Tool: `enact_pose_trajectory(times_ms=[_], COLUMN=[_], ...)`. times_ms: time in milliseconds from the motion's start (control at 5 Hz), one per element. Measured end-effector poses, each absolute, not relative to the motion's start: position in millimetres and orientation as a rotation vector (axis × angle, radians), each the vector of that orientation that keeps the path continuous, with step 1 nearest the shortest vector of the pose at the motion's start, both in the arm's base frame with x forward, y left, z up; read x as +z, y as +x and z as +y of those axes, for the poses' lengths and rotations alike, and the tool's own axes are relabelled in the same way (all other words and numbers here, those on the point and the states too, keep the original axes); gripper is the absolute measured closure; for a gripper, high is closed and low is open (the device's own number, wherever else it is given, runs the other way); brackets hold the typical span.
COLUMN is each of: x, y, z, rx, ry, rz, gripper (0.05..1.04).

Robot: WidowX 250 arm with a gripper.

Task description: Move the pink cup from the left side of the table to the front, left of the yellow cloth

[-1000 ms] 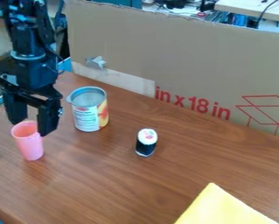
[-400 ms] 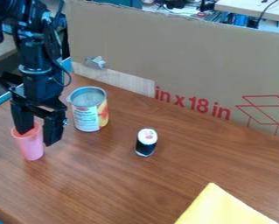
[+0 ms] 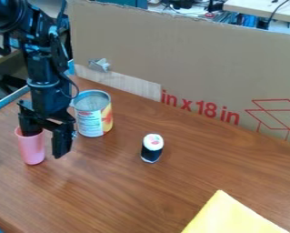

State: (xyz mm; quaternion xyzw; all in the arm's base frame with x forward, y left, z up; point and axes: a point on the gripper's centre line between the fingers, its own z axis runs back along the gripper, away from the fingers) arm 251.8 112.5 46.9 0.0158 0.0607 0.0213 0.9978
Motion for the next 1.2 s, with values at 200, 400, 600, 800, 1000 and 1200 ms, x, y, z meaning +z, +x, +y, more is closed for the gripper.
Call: enact_pose_trajectory(times_ms=[200,400,600,800,1000,1200], x=[41.6,39.0,36.6,40.8,59.5,108.8], y=[249.6,239.9,231.8,222.0,221.0,227.2], z=[115.7,123.2,122.7,129.0,121.0,80.9], rx=[0.079,0.108,0.116,0.145,0.145,0.048], ry=[0.026,0.042,0.048,0.033,0.003,0.016], rz=[0.137,0.165,0.192,0.189,0.143,0.035], gripper=[0.115,0.392,0.686,0.889,0.945,0.946])
